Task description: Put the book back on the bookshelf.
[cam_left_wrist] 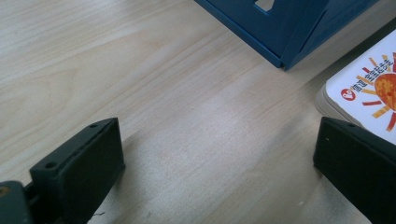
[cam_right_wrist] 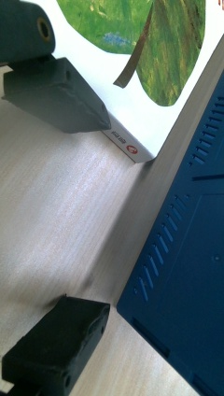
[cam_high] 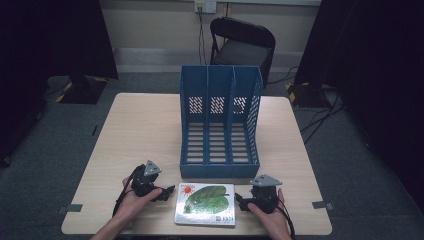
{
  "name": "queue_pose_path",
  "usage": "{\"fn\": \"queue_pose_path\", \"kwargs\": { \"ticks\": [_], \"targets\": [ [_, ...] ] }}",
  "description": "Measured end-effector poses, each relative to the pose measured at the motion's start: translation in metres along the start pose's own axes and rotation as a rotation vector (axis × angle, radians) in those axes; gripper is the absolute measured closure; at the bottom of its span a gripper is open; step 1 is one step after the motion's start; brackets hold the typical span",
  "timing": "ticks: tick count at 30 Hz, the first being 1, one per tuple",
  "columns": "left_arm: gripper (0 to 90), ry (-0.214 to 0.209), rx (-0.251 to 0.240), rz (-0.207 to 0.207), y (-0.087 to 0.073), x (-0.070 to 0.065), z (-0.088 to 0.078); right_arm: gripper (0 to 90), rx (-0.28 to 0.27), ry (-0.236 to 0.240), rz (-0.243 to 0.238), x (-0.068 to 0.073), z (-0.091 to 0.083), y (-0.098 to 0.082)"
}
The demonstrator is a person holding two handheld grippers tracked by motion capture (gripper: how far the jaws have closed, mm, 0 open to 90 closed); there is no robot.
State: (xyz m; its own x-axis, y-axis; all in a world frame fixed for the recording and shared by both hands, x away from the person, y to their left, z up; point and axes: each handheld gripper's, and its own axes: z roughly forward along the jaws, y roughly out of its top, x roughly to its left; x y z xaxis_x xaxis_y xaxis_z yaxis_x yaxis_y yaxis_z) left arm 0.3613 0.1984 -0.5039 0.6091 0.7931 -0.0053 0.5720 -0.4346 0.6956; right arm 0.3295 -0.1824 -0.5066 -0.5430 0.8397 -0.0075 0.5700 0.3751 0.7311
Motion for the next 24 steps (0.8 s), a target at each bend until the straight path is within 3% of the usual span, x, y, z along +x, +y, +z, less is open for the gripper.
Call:
{"fn": "queue_pose_path", "kwargs": {
  "ticks": [6,8,9,13,18,19,20,24],
  "targets": [
    [7.0,0.004,0.027,-0.007,0.004,-0.002,-0.002,9.9,0.001,-0.030,0.027,0.003,0.001,0.001],
    [16.5,0.002,0.016,-0.008,0.005,-0.003,-0.004,10.1,0.001,-0.029,0.028,0.003,0.001,0.001],
    [21.7,-0.012,0.015,-0.009,0.005,-0.003,-0.005,10.6,0.000,-0.026,0.029,0.003,0.000,0.000],
    [18.5,-0.060,0.032,-0.005,0.007,-0.005,-0.007,13.9,0.005,-0.025,0.042,0.003,-0.003,0.000],
    [20.2,-0.086,-0.004,0.002,0.011,-0.009,-0.013,17.9,-0.017,0.049,0.047,0.007,-0.009,0.004],
    [22.1,-0.104,-0.007,0.003,0.013,-0.010,-0.015,18.5,-0.049,0.047,0.022,0.013,-0.014,0.006],
    [23.7,-0.152,-0.013,-0.013,0.015,-0.012,-0.016,19.3,-0.067,0.061,0.014,0.016,-0.017,0.008],
    [25.8,-0.201,-0.014,-0.017,0.016,-0.017,-0.017,20.1,-0.112,0.142,0.008,0.027,-0.023,0.011]
  ]
}}
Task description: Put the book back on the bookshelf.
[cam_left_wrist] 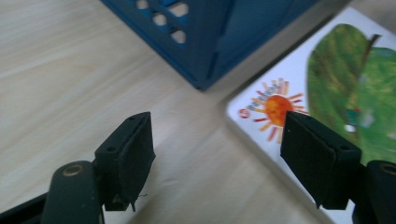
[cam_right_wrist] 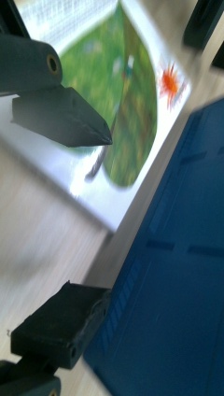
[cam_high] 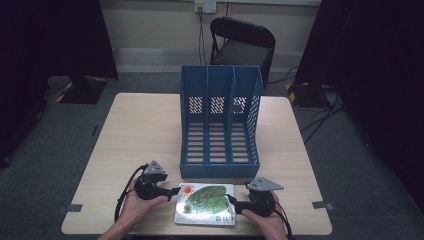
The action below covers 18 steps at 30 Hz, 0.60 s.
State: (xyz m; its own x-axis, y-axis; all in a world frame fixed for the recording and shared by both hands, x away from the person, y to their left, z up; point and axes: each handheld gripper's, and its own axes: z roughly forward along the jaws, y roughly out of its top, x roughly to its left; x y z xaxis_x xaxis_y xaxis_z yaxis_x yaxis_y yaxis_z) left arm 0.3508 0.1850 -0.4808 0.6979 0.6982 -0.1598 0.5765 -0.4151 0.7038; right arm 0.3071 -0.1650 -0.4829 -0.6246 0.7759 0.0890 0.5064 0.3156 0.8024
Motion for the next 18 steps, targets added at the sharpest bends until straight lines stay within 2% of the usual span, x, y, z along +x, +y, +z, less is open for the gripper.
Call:
{"fn": "queue_pose_path", "kwargs": {
  "ticks": [3,4,5,6,9,12,14,17,18],
  "targets": [
    [28.2,-0.040,-0.001,0.006,0.001,-0.007,0.002,20.4,0.016,0.028,-0.018,0.005,0.000,-0.001],
    [30.0,-0.063,0.005,0.016,0.001,-0.012,0.004,20.3,0.021,0.061,-0.025,0.009,0.001,-0.002],
    [31.3,-0.063,0.005,0.016,0.001,-0.012,0.004,20.3,0.021,0.061,-0.025,0.009,0.001,-0.002],
    [32.5,-0.079,0.010,0.036,0.002,-0.017,0.007,19.8,0.024,0.067,-0.030,0.013,0.002,-0.003],
    [36.5,-0.083,0.032,0.052,0.003,-0.023,0.012,18.8,0.053,0.090,-0.039,0.016,0.005,-0.006],
    [36.4,-0.078,0.044,0.057,0.003,-0.025,0.015,17.4,0.072,0.121,-0.016,0.016,0.008,-0.008],
    [33.6,-0.072,0.062,0.055,0.002,-0.024,0.018,17.7,0.092,0.131,-0.024,0.019,0.012,-0.010],
    [31.6,-0.063,0.064,0.041,0.002,-0.023,0.018,14.9,0.102,0.142,-0.032,0.021,0.014,-0.011],
    [31.3,-0.075,0.064,0.038,0.001,-0.021,0.018,12.8,0.103,0.135,-0.045,0.025,0.014,-0.012]
  ]
}}
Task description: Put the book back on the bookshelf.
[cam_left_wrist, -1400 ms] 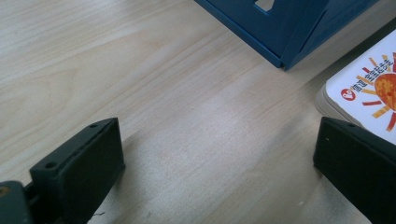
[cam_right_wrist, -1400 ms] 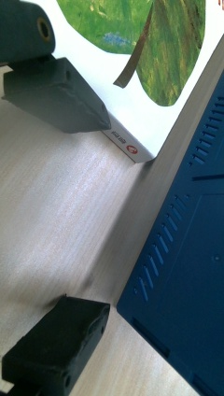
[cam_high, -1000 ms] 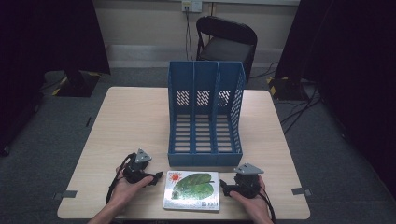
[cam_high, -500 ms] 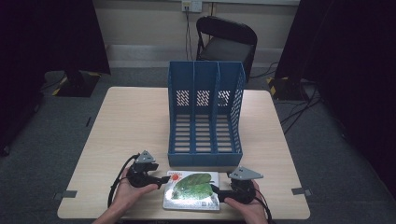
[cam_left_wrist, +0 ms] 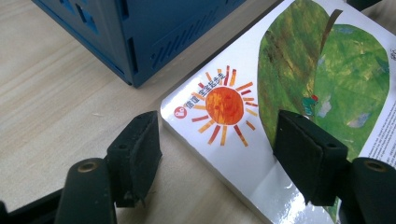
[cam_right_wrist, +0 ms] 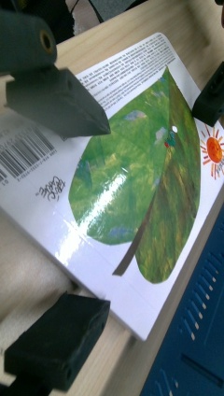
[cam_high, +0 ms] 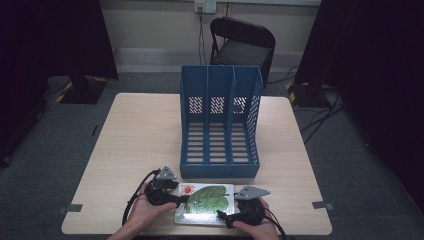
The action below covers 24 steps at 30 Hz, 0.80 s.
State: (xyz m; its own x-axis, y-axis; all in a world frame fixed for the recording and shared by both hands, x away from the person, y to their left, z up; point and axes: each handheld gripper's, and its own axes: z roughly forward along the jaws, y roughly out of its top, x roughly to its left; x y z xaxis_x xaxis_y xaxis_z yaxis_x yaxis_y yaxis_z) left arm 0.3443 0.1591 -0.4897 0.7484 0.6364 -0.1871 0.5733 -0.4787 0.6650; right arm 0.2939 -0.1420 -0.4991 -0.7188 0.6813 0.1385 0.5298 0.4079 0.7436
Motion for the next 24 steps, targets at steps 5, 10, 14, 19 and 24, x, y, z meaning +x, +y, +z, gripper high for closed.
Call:
{"fn": "queue_pose_path", "kwargs": {
  "ticks": [5,10,14,19,24],
  "targets": [
    [31.0,-0.002,-0.004,-0.017,0.000,0.003,0.000,12.9,-0.006,0.037,0.023,0.000,-0.001,-0.001],
    [26.8,0.010,-0.014,-0.019,0.000,0.004,0.002,11.6,0.009,0.034,-0.012,0.004,0.001,0.000],
    [21.7,0.009,-0.018,-0.014,0.000,0.002,0.004,11.7,0.014,0.037,-0.020,0.004,0.002,0.001],
    [22.3,-0.040,-0.045,-0.065,0.000,0.006,0.004,12.4,0.015,0.041,-0.016,0.003,0.002,0.001],
    [24.6,-0.076,-0.067,-0.122,-0.002,0.011,0.002,12.4,0.016,0.042,-0.012,0.002,0.002,0.001]
  ]
}}
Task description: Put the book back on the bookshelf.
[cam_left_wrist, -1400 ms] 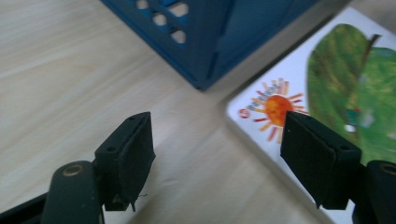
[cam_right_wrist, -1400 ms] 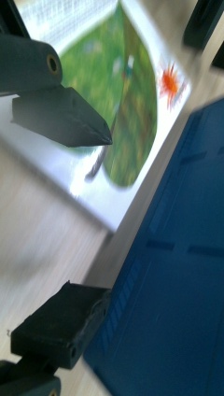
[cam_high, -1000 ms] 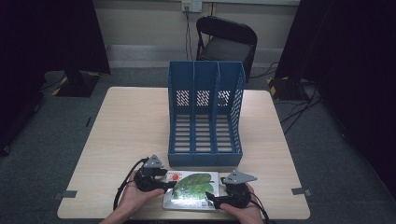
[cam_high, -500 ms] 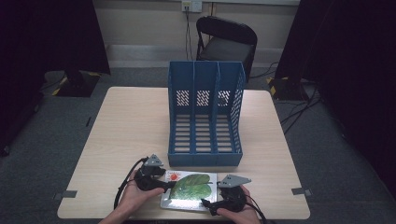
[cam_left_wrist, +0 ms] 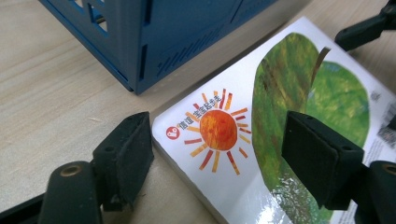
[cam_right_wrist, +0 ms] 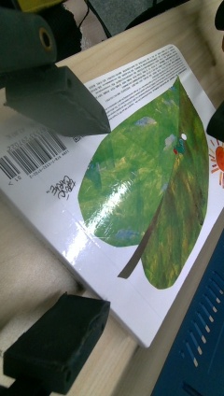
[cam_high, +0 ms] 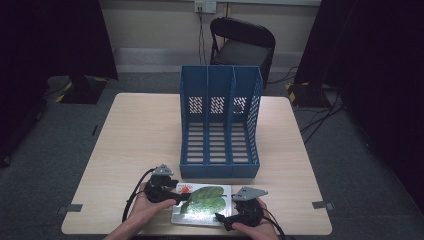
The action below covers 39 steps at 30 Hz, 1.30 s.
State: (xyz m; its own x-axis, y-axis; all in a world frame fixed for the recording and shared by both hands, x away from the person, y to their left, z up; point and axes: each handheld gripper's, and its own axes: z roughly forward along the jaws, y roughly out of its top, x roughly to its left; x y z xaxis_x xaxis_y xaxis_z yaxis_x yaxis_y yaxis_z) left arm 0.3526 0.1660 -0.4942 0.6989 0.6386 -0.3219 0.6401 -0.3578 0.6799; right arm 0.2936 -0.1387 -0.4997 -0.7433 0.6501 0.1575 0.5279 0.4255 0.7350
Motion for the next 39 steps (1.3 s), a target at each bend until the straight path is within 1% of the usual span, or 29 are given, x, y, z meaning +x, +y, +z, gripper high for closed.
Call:
{"fn": "queue_pose_path", "kwargs": {
  "ticks": [1,2,5,8,11,12,14,19,21,22,23,24,26,29,30,32,35,36,38,39],
  "targets": [
    [24.6,0.000,0.000,0.000,0.000,0.000,0.000,12.3,0.001,0.000,-0.002,0.000,0.000,0.000],
    [24.6,-0.009,-0.002,-0.013,0.000,0.001,-0.001,12.3,0.001,0.000,-0.002,0.000,0.000,0.000],
    [24.9,-0.022,-0.015,-0.034,0.000,0.002,-0.003,12.3,0.000,0.002,0.001,0.000,0.000,0.000],
    [24.8,-0.030,-0.028,-0.041,0.001,0.003,-0.005,12.3,0.001,0.003,0.001,-0.001,0.000,0.000],
    [24.8,-0.045,-0.045,-0.059,0.001,0.004,-0.007,12.7,0.013,0.011,-0.012,-0.002,0.000,0.001],
    [25.0,-0.052,-0.044,-0.065,0.001,0.005,-0.008,13.0,0.015,0.017,-0.013,-0.003,-0.001,0.002],
    [27.0,-0.048,-0.043,-0.072,0.001,0.005,-0.008,13.0,0.013,0.016,-0.010,-0.003,0.000,0.002],
    [27.0,-0.038,-0.021,-0.073,0.000,0.005,-0.005,12.9,0.015,0.018,-0.009,-0.003,-0.001,0.002],
    [25.8,-0.043,-0.025,-0.079,0.000,0.005,-0.005,13.0,0.017,0.021,-0.012,-0.003,-0.001,0.001],
    [25.4,-0.058,-0.039,-0.093,0.000,0.006,-0.007,13.5,0.019,0.024,-0.014,-0.003,-0.002,0.001],
    [25.1,-0.058,-0.039,-0.093,0.000,0.006,-0.007,13.8,0.018,0.029,-0.017,-0.003,-0.002,0.002],
    [25.1,-0.080,-0.057,-0.110,0.000,0.008,-0.009,13.8,0.016,0.030,-0.020,-0.003,-0.003,0.002],
    [25.2,-0.084,-0.065,-0.113,0.000,0.008,-0.010,13.8,0.016,0.027,-0.016,-0.003,-0.004,0.001],
    [25.2,-0.108,-0.095,-0.126,0.001,0.009,-0.013,13.8,0.020,0.034,-0.012,-0.001,-0.009,-0.003],
    [25.2,-0.108,-0.095,-0.126,0.001,0.009,-0.013,13.8,0.020,0.034,-0.012,-0.001,-0.009,-0.003],
    [25.2,-0.113,-0.105,-0.129,0.002,0.009,-0.013,13.8,0.031,0.052,-0.012,0.002,-0.011,-0.006],
    [25.1,-0.120,-0.109,-0.135,0.002,0.009,-0.014,13.5,0.031,0.052,-0.012,0.004,-0.011,-0.008],
    [25.0,-0.126,-0.121,-0.146,0.002,0.009,-0.015,13.2,0.040,0.051,-0.016,0.007,-0.012,-0.011],
    [25.0,-0.131,-0.126,-0.153,0.002,0.009,-0.016,12.9,0.044,0.033,-0.046,0.013,-0.013,-0.014],
    [25.0,-0.137,-0.130,-0.157,0.002,0.009,-0.016,12.9,0.044,0.033,-0.046,0.013,-0.013,-0.014]
  ]
}}
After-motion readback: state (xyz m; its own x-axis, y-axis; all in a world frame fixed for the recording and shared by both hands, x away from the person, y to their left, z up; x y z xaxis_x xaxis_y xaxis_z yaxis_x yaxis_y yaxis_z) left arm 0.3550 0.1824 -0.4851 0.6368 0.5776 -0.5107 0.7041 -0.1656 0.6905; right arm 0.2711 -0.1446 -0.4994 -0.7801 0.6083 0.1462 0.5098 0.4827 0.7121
